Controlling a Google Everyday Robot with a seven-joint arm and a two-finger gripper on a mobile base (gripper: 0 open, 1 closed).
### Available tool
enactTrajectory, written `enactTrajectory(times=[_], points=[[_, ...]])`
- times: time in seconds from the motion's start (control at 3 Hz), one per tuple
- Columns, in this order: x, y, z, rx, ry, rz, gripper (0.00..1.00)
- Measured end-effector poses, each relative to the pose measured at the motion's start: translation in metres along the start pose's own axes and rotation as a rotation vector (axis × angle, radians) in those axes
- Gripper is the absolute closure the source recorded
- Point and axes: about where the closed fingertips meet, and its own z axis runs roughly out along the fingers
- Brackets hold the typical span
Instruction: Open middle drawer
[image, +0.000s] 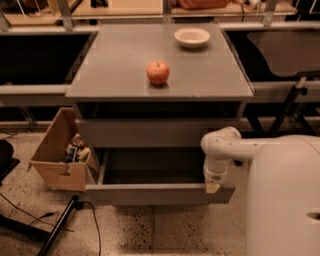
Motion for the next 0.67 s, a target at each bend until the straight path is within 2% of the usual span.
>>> enactTrajectory(times=[0.33,0.67], points=[[0.0152,0.0245,-0.0014,-0.037,0.002,0.011,1.00],[0.0132,0.0245,-0.0012,-0.037,0.002,0.011,1.00]])
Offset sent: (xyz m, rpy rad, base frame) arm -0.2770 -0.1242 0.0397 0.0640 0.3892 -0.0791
